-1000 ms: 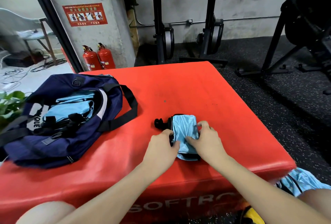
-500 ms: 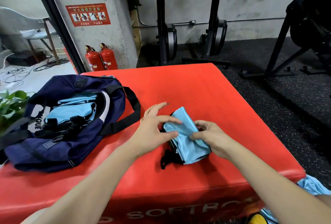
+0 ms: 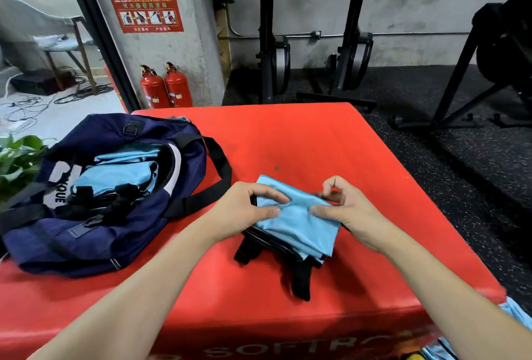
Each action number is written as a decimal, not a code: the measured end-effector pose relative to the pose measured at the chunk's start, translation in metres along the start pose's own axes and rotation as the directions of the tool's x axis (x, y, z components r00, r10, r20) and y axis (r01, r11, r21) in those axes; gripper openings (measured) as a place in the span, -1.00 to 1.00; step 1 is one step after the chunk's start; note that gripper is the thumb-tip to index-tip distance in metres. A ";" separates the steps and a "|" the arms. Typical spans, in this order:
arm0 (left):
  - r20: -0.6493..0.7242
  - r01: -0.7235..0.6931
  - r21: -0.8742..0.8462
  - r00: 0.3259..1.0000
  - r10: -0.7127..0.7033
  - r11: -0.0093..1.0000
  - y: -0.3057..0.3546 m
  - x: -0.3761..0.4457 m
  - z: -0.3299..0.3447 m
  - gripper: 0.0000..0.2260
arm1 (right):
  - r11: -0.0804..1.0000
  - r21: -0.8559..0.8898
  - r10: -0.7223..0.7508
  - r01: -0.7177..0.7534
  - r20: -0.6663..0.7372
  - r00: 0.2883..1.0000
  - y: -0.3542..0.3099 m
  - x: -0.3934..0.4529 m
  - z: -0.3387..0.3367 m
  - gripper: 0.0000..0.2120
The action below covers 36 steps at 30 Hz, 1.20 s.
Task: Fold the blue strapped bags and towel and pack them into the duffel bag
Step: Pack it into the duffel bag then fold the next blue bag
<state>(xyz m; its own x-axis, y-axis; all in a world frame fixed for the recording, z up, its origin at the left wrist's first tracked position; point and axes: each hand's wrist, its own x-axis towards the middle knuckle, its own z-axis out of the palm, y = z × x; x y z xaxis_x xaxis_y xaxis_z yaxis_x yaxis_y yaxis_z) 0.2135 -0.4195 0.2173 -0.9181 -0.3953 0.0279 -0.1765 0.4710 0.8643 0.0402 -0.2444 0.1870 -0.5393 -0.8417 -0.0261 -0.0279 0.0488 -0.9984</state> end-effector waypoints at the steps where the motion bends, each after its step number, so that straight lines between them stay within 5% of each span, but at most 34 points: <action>1: -0.053 0.002 -0.026 0.999 -0.004 1.000 -0.002 -0.005 -0.006 -0.81 | 0.998 0.042 -0.037 0.037 -0.001 0.999 -0.002 -0.001 0.004 -0.67; 5: -0.259 -0.026 -0.178 0.966 -0.022 0.984 -0.007 -0.024 -0.023 -0.80 | 0.979 0.201 -0.031 0.031 -0.005 1.000 -0.005 -0.009 0.033 -0.77; 9: -0.382 -0.040 -0.328 0.920 -0.094 0.944 -0.010 -0.047 -0.036 -0.79 | 0.993 0.104 -0.056 0.051 0.039 0.998 -0.010 -0.014 0.077 -0.73; 12: -0.435 -0.025 -0.186 0.898 -0.060 0.982 -0.017 -0.068 -0.048 -0.78 | 0.984 -0.078 -0.162 0.162 0.010 0.987 -0.016 -0.016 0.106 -0.78; 16: -0.345 0.040 0.061 0.938 -0.017 0.997 -0.028 -0.105 -0.063 -0.49 | 0.946 -0.211 -0.249 0.246 0.013 0.969 -0.026 -0.014 0.143 -0.69; 24: -0.457 0.129 0.341 0.888 0.044 0.931 -0.046 -0.135 -0.174 -0.48 | 0.931 -0.196 -0.290 0.308 0.118 0.950 -0.069 0.043 0.242 -0.71; 30: -0.482 0.116 0.377 0.872 0.088 0.919 -0.081 -0.091 -0.269 -0.50 | 0.975 -0.102 -0.202 0.199 -0.027 0.979 -0.087 0.121 0.322 -0.76; 36: -0.434 0.077 0.342 0.897 0.085 0.937 -0.133 -0.018 -0.291 -0.53 | 1.000 0.022 0.002 0.001 -0.156 0.988 -0.072 0.189 0.341 -0.81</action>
<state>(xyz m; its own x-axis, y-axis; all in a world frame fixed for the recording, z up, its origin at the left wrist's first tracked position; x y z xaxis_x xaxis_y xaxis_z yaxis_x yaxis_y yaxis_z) 0.3567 -0.7046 0.2482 -0.6841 -0.6570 0.3167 -0.3571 0.6804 0.6400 0.2276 -0.5900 0.2372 -0.6638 -0.7476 -0.0200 -0.0101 0.0357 -0.9993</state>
